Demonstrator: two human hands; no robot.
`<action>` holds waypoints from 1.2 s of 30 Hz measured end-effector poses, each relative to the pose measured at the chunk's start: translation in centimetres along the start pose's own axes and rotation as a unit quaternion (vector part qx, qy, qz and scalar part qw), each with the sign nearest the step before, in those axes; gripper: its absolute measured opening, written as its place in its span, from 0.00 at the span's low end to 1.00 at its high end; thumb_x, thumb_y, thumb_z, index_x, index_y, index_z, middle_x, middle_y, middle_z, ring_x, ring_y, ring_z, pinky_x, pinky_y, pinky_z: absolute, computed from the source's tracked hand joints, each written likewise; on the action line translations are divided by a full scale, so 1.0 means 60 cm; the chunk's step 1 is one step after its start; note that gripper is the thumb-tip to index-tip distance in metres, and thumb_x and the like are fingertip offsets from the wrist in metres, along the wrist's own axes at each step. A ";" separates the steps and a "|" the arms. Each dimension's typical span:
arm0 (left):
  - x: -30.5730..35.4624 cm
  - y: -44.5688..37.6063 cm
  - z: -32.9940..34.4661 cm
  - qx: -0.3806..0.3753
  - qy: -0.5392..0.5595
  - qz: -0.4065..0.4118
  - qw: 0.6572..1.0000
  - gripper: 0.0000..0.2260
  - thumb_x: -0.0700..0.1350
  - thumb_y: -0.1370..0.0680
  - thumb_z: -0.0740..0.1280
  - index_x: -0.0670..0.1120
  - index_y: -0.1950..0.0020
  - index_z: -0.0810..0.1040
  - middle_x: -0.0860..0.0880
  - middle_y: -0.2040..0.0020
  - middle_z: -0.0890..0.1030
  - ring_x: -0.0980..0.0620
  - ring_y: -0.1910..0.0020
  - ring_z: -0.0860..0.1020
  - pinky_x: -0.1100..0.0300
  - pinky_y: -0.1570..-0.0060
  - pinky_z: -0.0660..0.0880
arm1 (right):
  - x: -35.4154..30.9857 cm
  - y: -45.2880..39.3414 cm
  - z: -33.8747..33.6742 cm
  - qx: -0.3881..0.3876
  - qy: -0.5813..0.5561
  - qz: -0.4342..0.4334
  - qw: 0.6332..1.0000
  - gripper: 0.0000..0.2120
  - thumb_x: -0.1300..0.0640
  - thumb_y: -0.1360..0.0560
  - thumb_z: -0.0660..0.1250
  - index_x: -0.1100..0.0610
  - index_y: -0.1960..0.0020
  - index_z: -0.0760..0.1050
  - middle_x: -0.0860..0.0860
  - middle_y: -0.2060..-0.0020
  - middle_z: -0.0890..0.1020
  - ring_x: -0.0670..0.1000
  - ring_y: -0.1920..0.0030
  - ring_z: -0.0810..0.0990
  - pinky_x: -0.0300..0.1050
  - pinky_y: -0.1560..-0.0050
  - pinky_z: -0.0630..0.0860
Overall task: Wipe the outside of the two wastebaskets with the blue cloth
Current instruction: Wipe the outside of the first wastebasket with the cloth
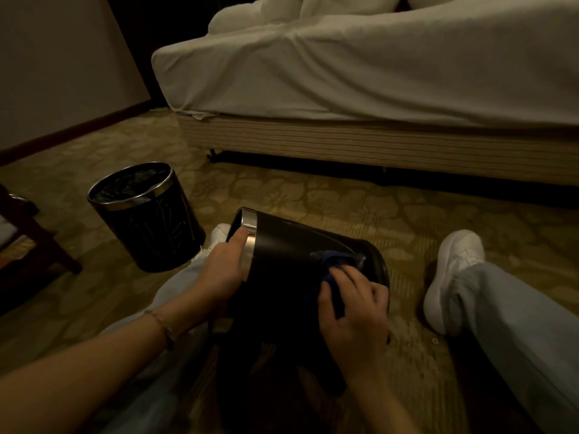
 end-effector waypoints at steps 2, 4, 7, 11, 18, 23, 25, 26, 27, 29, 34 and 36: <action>0.005 0.006 0.002 0.020 -0.025 0.010 0.999 0.27 0.65 0.22 0.52 0.45 0.48 0.79 0.40 0.54 0.83 0.41 0.51 0.80 0.42 0.42 0.74 | 0.026 -0.008 -0.002 -0.014 0.012 0.034 0.999 0.19 0.45 0.20 0.59 0.55 0.40 0.80 0.49 0.40 0.81 0.56 0.47 0.78 0.40 0.46 0.67; 0.017 0.017 0.007 0.018 -0.076 0.049 0.996 0.22 0.54 0.17 0.52 0.39 0.43 0.77 0.35 0.51 0.81 0.36 0.50 0.79 0.41 0.42 0.74 | 0.029 -0.013 -0.004 -0.016 0.011 0.068 0.997 0.20 0.44 0.20 0.57 0.54 0.40 0.80 0.49 0.40 0.81 0.56 0.46 0.78 0.36 0.44 0.62; 0.016 0.019 0.015 0.042 -0.094 0.054 0.993 0.16 0.43 0.16 0.52 0.35 0.33 0.69 0.29 0.43 0.77 0.31 0.44 0.76 0.44 0.44 0.74 | -0.041 -0.021 -0.002 -0.029 -0.016 0.042 0.999 0.17 0.43 0.22 0.60 0.50 0.40 0.79 0.46 0.41 0.81 0.53 0.48 0.76 0.40 0.50 0.68; 0.010 0.010 0.021 0.005 -0.042 0.046 0.998 0.19 0.52 0.17 0.55 0.41 0.44 0.79 0.45 0.59 0.81 0.41 0.53 0.80 0.52 0.54 0.73 | -0.158 -0.027 0.020 -0.081 -0.036 -0.071 0.993 0.17 0.43 0.22 0.60 0.48 0.38 0.77 0.45 0.40 0.79 0.49 0.49 0.71 0.43 0.55 0.73; -0.012 -0.010 -0.016 0.048 -0.279 0.109 0.953 0.10 0.51 0.18 0.56 0.50 0.39 0.70 0.54 0.61 0.76 0.55 0.60 0.77 0.59 0.62 0.69 | -0.092 -0.004 0.025 -0.071 0.001 -0.092 0.993 0.16 0.45 0.22 0.62 0.49 0.39 0.78 0.47 0.40 0.79 0.52 0.50 0.72 0.47 0.57 0.74; 0.000 -0.003 -0.026 0.048 -0.372 0.154 0.914 0.16 0.45 0.18 0.58 0.45 0.31 0.65 0.42 0.49 0.79 0.46 0.53 0.78 0.52 0.51 0.75 | 0.005 -0.016 0.009 -0.045 0.023 0.010 0.999 0.18 0.45 0.21 0.60 0.52 0.39 0.79 0.47 0.40 0.80 0.54 0.49 0.76 0.32 0.47 0.64; 0.006 0.001 -0.022 0.043 -0.382 0.161 0.909 0.16 0.44 0.18 0.57 0.44 0.30 0.65 0.41 0.47 0.78 0.48 0.55 0.77 0.55 0.54 0.73 | 0.018 -0.015 0.005 -0.037 0.024 0.030 0.999 0.18 0.45 0.20 0.59 0.54 0.39 0.79 0.48 0.40 0.80 0.55 0.48 0.78 0.29 0.45 0.59; 0.009 0.002 -0.018 0.040 -0.392 0.165 0.904 0.16 0.44 0.18 0.57 0.44 0.30 0.65 0.42 0.47 0.78 0.50 0.57 0.75 0.57 0.57 0.71 | 0.019 -0.012 0.003 -0.027 0.021 0.039 0.999 0.18 0.46 0.20 0.59 0.54 0.39 0.80 0.48 0.41 0.81 0.55 0.48 0.78 0.28 0.44 0.58; 0.010 0.003 -0.014 0.047 -0.396 0.169 0.902 0.16 0.44 0.18 0.57 0.44 0.30 0.64 0.42 0.47 0.77 0.51 0.58 0.74 0.59 0.58 0.70 | 0.017 -0.007 0.000 -0.014 0.018 0.049 0.999 0.18 0.46 0.21 0.59 0.55 0.40 0.80 0.49 0.41 0.81 0.55 0.49 0.77 0.27 0.44 0.57; 0.013 0.008 -0.007 0.065 -0.398 0.170 0.899 0.15 0.44 0.17 0.55 0.42 0.32 0.67 0.45 0.54 0.77 0.49 0.58 0.76 0.64 0.59 0.71 | 0.010 0.003 -0.003 0.006 0.011 0.060 0.998 0.17 0.47 0.21 0.61 0.55 0.41 0.81 0.49 0.41 0.81 0.55 0.50 0.76 0.29 0.46 0.60; 0.024 0.030 0.015 0.049 -0.243 0.195 0.949 0.17 0.43 0.16 0.50 0.52 0.61 0.71 0.51 0.71 0.72 0.56 0.73 0.76 0.69 0.71 0.72 | -0.001 0.007 0.006 0.029 -0.015 0.020 0.999 0.18 0.46 0.22 0.64 0.55 0.39 0.80 0.50 0.39 0.80 0.53 0.47 0.73 0.41 0.49 0.70; 0.021 0.027 0.015 0.047 -0.220 0.194 0.955 0.18 0.44 0.15 0.50 0.53 0.63 0.70 0.46 0.69 0.76 0.53 0.70 0.76 0.62 0.70 0.72 | -0.001 0.011 0.013 0.029 -0.022 0.006 0.999 0.18 0.47 0.23 0.65 0.55 0.38 0.80 0.50 0.38 0.79 0.52 0.47 0.72 0.42 0.49 0.72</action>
Point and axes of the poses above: each hand's wrist, its own y-axis away from the middle knuckle, its own z-axis out of the palm, x = y × z, the point moved 2 cm from there along -y, towards the middle knuckle
